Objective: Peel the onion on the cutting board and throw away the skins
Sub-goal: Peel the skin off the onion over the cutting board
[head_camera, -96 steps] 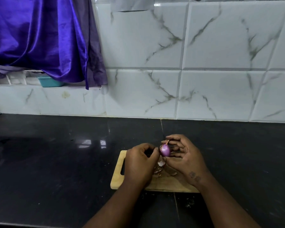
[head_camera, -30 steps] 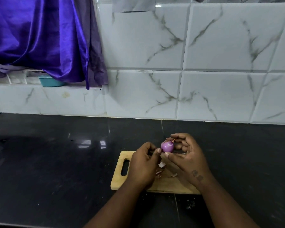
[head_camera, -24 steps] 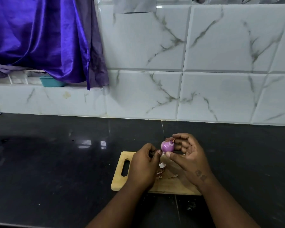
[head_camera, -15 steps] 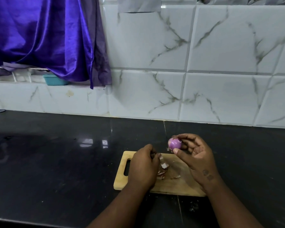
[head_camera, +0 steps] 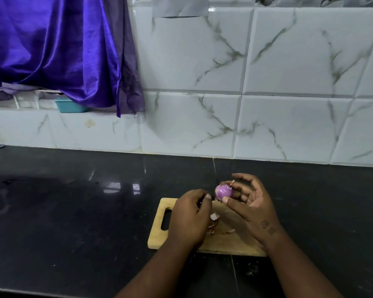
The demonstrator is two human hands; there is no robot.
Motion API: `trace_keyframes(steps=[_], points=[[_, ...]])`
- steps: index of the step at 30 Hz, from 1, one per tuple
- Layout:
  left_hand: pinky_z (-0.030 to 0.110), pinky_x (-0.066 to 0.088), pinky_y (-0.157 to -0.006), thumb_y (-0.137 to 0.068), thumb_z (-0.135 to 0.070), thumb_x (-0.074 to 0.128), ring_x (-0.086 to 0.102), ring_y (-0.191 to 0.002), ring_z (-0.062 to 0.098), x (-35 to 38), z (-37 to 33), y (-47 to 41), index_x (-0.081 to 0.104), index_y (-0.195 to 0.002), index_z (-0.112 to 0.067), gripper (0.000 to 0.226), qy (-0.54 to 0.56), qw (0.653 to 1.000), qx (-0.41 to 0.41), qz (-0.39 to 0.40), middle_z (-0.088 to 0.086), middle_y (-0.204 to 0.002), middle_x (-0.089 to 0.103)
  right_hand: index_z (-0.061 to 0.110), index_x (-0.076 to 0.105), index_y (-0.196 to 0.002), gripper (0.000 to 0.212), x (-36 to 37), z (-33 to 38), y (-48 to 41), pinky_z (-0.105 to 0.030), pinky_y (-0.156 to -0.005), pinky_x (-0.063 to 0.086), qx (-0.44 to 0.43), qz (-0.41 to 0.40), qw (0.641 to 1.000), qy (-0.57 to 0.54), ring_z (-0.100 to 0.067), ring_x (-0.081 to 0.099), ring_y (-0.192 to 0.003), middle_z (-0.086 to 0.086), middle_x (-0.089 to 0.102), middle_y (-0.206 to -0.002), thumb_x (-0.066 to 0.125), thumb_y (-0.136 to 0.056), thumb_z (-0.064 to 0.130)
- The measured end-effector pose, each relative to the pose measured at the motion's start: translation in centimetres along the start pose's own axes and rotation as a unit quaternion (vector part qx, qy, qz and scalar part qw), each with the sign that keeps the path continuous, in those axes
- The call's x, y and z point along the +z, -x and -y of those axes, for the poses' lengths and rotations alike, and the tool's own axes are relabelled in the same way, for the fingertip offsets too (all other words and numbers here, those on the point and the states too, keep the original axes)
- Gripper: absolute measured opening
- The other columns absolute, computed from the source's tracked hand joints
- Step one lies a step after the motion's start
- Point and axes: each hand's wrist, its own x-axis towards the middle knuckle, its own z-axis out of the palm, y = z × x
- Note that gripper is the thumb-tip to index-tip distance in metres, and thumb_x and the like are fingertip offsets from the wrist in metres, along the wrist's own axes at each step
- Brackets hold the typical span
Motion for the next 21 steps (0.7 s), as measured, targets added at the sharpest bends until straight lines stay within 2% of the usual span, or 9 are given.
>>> trace_keyframes(steps=[2,5,9,13,21], points=[[0.035,0.055,-0.068,-0.106,-0.037,0.053,0.064,-0.08,0.008,0.04,-0.05,0.06,0.071,-0.09,-0.028,0.026,0.012,1.0,0.006,0.011,-0.008,-0.083,0.069,0.018,0.059,-0.127,0.06,0.07,0.02,0.02,-0.029,-0.087,0.063,0.0,0.003,1.0,0.001,-0.024,0.077,-0.106,-0.01,0.078,-0.116,0.081,-0.079,-0.011],[0.026,0.05,-0.066,-0.106,-0.034,0.055,0.063,-0.081,0.007,0.17,0.0,0.0,0.067,-0.092,-0.03,0.018,0.0,0.999,0.014,0.033,-0.01,-0.085,0.067,0.015,0.059,-0.127,0.06,0.23,-0.15,0.04,-0.031,-0.088,0.063,-0.004,0.009,1.0,-0.007,-0.028,0.077,-0.106,-0.012,0.078,-0.116,0.08,-0.079,-0.014],[0.025,0.048,-0.067,-0.106,-0.023,0.056,0.06,-0.082,0.008,0.22,0.2,-0.12,0.062,-0.09,-0.027,0.017,-0.007,0.999,0.022,0.028,-0.011,-0.085,0.063,0.013,0.059,-0.127,0.06,0.48,0.04,0.23,-0.03,-0.086,0.064,-0.01,0.005,1.0,-0.011,-0.027,0.077,-0.104,-0.012,0.077,-0.115,0.081,-0.078,-0.014],[0.017,0.041,-0.064,-0.105,-0.021,0.056,0.056,-0.081,0.005,0.16,-0.03,-0.12,0.058,-0.088,-0.027,0.018,-0.025,0.998,0.05,0.027,-0.013,-0.084,0.058,0.013,0.06,-0.125,0.058,0.42,0.26,0.19,-0.029,-0.084,0.064,-0.01,-0.009,0.999,-0.03,-0.027,0.077,-0.103,-0.013,0.076,-0.115,0.082,-0.077,-0.013],[0.021,0.044,-0.064,-0.101,-0.022,0.062,0.056,-0.079,0.008,0.22,-0.04,-0.22,0.061,-0.086,-0.027,0.016,-0.033,0.998,0.047,0.022,-0.01,-0.083,0.06,0.014,0.061,-0.125,0.059,0.56,0.18,0.34,-0.029,-0.08,0.064,0.003,-0.019,0.998,-0.061,-0.027,0.077,-0.102,-0.012,0.076,-0.115,0.081,-0.077,-0.013]])
